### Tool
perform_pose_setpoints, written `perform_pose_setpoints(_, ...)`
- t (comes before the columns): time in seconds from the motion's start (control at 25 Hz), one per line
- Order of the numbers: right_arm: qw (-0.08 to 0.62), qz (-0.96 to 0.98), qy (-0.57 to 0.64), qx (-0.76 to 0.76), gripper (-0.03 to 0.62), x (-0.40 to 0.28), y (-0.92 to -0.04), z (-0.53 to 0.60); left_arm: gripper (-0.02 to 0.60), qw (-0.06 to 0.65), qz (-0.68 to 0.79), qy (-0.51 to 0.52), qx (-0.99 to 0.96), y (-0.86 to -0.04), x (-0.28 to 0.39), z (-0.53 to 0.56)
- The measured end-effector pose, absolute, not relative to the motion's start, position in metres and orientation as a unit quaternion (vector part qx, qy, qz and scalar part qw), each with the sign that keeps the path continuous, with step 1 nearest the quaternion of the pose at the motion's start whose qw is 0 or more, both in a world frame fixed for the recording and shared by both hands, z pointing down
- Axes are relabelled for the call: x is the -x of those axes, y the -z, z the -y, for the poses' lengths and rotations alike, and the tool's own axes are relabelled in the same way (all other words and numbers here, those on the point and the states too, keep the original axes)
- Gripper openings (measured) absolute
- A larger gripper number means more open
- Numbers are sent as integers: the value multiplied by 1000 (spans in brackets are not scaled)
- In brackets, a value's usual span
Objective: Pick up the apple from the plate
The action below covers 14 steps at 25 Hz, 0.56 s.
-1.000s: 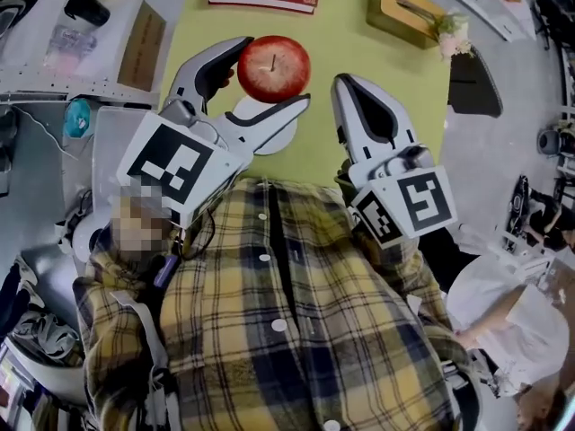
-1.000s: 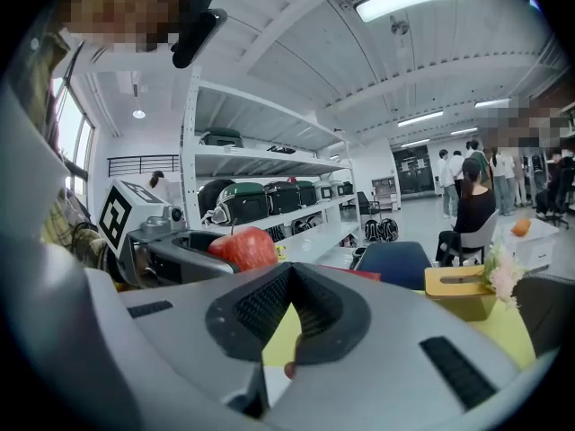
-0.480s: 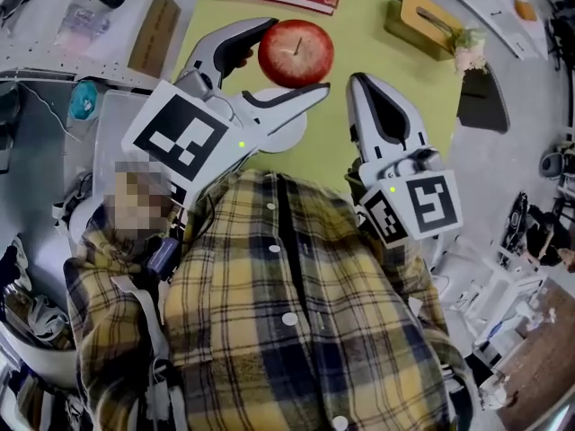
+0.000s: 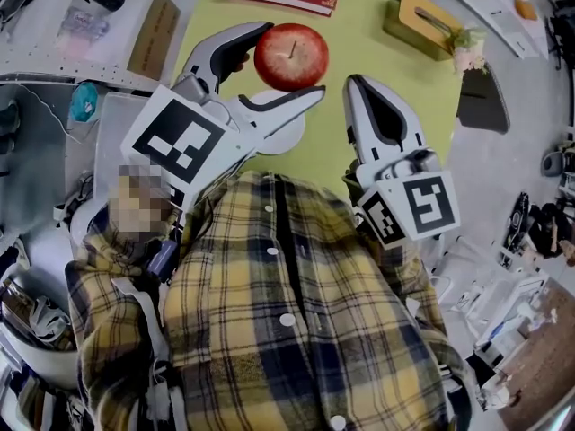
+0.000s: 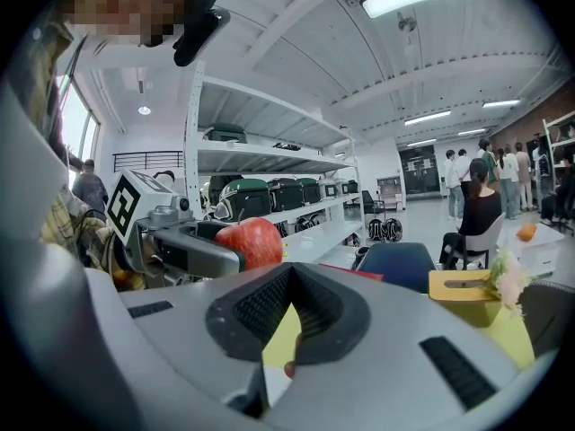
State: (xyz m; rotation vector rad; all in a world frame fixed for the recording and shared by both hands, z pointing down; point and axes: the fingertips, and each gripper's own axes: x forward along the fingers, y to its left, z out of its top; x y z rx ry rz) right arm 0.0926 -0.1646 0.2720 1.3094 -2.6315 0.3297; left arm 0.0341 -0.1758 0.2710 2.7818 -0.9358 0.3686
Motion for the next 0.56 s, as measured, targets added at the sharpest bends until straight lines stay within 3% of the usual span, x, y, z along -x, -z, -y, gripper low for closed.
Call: perform_pose_setpoints(0.56, 90, 887, -110, -440, -4, -95, -272, 162, 396, 96, 311, -126, -937, -276, -37, 169)
